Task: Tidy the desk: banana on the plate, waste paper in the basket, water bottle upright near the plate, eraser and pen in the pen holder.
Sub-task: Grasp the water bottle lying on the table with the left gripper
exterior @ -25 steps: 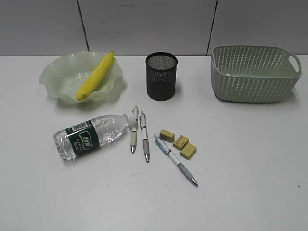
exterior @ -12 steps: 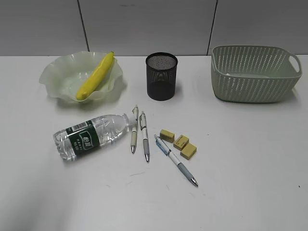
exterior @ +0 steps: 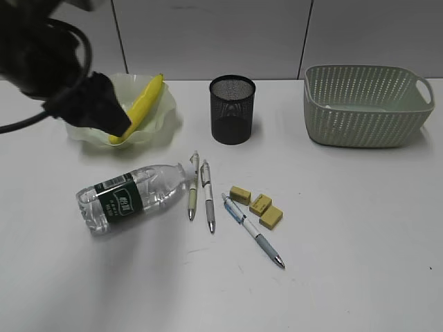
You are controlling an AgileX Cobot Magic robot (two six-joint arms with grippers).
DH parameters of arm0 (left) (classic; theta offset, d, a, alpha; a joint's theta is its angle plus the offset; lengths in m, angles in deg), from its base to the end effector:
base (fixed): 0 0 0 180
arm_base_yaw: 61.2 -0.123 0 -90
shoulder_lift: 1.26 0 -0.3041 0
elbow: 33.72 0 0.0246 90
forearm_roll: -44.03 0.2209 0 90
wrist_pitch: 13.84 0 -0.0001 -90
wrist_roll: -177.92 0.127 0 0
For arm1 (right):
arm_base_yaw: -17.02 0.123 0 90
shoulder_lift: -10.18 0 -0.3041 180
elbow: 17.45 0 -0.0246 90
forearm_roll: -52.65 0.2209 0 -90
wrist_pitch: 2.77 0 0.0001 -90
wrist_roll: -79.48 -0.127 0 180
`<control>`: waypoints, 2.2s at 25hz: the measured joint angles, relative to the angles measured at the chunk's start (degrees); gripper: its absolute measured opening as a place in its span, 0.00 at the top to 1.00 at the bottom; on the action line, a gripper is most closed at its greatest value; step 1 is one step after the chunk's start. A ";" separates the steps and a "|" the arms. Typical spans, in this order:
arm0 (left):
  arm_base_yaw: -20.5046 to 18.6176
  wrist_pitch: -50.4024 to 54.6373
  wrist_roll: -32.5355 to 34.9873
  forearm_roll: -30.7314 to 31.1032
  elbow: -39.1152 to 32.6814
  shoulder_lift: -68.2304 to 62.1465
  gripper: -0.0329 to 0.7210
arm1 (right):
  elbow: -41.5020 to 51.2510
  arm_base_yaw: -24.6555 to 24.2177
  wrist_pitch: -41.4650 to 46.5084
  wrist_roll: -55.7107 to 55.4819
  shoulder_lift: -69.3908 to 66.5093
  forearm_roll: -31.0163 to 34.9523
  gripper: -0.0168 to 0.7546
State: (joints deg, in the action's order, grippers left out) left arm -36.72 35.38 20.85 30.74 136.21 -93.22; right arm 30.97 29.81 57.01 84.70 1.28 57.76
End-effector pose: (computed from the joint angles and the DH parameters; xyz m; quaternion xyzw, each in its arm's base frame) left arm 0.2576 -0.1416 0.2961 0.3397 0.9017 -0.1070 0.2452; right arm -0.0168 0.0062 0.2525 -0.1343 0.8416 0.0789 0.5172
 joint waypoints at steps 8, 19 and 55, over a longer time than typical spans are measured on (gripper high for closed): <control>6.85 12.56 0.00 9.43 18.55 -22.70 0.15 | 0.00 0.00 -0.05 0.00 0.00 0.00 0.22; 7.37 17.43 0.00 14.46 25.21 -34.60 0.14 | 0.00 0.00 -0.10 0.00 0.00 0.00 0.22; 7.37 15.04 -5.28 14.51 25.43 -40.07 0.28 | 0.00 0.00 -0.16 0.00 0.00 0.00 0.22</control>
State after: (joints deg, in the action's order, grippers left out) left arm -29.34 50.42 15.57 45.25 161.63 -133.28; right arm 30.97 29.81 56.85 84.70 1.28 57.76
